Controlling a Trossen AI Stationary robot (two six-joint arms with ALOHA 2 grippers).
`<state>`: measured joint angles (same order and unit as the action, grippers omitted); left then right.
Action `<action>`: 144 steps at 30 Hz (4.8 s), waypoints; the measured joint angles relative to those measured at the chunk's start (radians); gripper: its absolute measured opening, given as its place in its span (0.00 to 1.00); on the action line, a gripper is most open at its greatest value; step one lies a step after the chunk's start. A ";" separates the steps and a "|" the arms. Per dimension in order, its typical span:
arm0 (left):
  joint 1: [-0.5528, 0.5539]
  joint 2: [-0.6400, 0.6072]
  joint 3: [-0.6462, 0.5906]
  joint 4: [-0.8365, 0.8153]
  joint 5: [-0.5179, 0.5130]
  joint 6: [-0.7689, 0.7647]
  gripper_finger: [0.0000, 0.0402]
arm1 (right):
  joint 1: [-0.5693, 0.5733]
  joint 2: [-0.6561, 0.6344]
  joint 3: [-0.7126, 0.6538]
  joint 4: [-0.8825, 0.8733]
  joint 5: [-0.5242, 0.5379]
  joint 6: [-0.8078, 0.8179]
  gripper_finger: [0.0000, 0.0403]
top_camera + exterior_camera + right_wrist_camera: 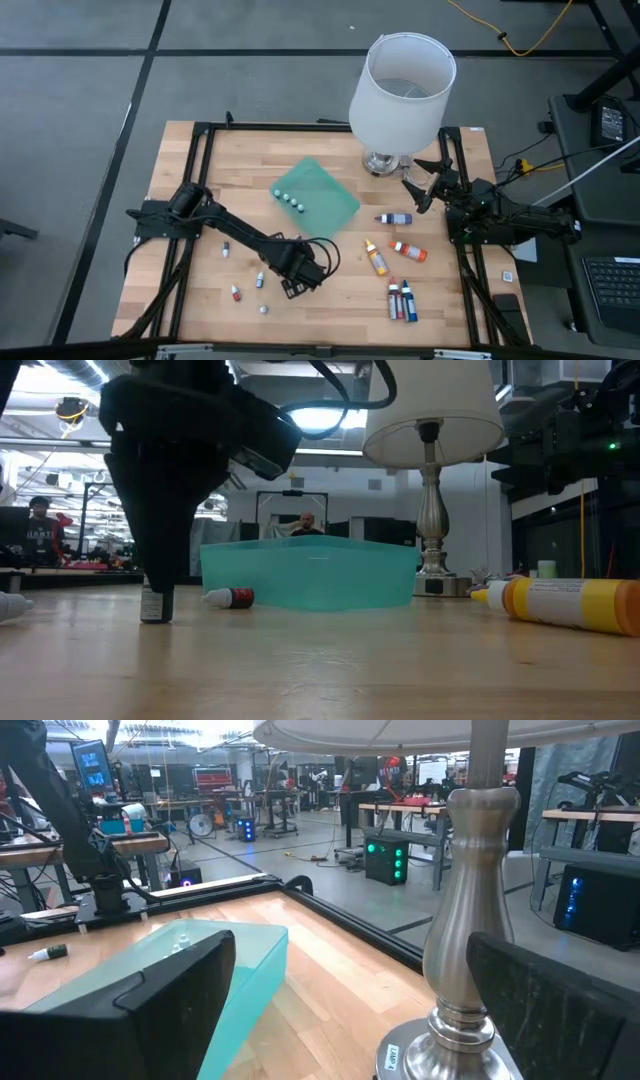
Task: Pick & Place food coloring
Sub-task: Put the top small black food coloring bottle into the green bin, then put the small black food coloring bottle into the green bin
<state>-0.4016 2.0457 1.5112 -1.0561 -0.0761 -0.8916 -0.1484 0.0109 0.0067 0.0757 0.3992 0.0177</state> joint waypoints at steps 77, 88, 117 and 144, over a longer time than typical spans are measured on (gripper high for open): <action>0.397 -0.060 0.210 -0.139 -0.057 0.375 0.16 | 0.000 0.000 0.000 0.000 0.000 0.000 0.98; 0.417 0.049 0.209 -0.119 -0.052 0.408 0.16 | 0.000 0.000 0.000 0.000 0.000 0.000 0.98; 0.421 0.115 0.208 -0.073 -0.030 0.433 0.30 | 0.000 0.000 0.000 0.000 0.000 0.000 0.98; 0.348 -0.180 0.208 -0.171 -0.053 0.228 0.84 | 0.000 0.000 0.000 0.000 0.000 0.000 0.98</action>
<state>-0.0533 1.8661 1.7195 -1.2275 -0.1291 -0.6635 -0.1482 0.0109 0.0067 0.0757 0.3994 0.0177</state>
